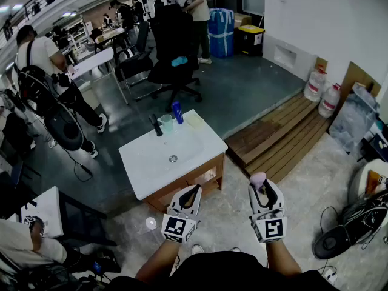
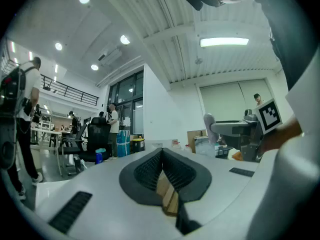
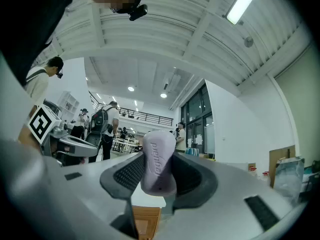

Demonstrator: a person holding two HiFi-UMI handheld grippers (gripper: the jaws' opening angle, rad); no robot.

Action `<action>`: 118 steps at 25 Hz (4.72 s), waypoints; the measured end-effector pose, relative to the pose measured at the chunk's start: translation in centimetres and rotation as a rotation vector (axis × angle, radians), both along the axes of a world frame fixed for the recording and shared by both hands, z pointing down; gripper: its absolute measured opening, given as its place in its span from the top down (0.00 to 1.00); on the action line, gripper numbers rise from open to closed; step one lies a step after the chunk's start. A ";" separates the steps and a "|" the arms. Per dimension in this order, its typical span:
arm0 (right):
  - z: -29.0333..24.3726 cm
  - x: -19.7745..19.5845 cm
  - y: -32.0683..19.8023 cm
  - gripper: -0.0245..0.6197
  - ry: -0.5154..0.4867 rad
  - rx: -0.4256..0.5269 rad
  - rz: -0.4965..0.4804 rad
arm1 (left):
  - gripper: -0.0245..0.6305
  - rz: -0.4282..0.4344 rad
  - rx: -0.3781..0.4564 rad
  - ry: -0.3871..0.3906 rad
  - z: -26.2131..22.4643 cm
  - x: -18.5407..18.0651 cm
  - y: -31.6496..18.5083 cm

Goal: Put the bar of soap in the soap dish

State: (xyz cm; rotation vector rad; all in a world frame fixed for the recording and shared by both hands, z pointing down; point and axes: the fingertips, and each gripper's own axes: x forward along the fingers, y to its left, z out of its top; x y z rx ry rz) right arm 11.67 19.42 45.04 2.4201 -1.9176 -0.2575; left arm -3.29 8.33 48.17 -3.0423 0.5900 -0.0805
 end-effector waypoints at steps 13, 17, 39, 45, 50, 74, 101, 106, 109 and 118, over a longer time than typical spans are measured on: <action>-0.4 1.2 0.4 0.67 -0.040 0.053 -0.048 | 0.93 -0.031 -0.002 -0.009 -0.2 0.9 1.2; -0.8 1.7 0.7 0.67 -0.021 0.067 -0.083 | 0.93 -0.064 -0.004 -0.011 -0.1 1.5 1.7; 0.9 4.3 -11.8 0.67 0.004 0.019 -0.179 | 0.93 -0.210 -0.024 0.023 1.8 2.4 -10.7; 0.4 3.3 -19.0 0.67 0.005 0.019 -0.217 | 0.93 -0.233 -0.044 0.042 2.2 1.1 -16.9; 0.0 1.9 -23.3 0.67 0.036 0.020 -0.224 | 0.93 -0.244 -0.039 0.060 2.0 -0.9 -20.2; 4.4 6.3 -37.7 0.67 -0.081 -0.088 -0.301 | 0.93 -0.364 -0.086 0.032 4.0 0.7 -29.7; 18.5 11.3 -54.9 0.67 -0.158 -0.454 -0.362 | 0.93 -0.627 -0.156 -0.140 10.3 1.0 -37.4; 22.5 11.6 -57.8 0.67 -0.183 -0.574 -0.361 | 0.93 -0.650 -0.195 -0.158 12.1 1.0 -37.9; 24.8 11.6 -58.9 0.67 -0.171 -0.661 -0.363 | 0.93 -0.655 -0.214 -0.165 13.0 1.0 -38.1; 30.5 11.7 -59.3 0.67 -0.166 -0.895 -0.357 | 0.93 -0.656 -0.245 -0.176 14.3 1.7 -38.8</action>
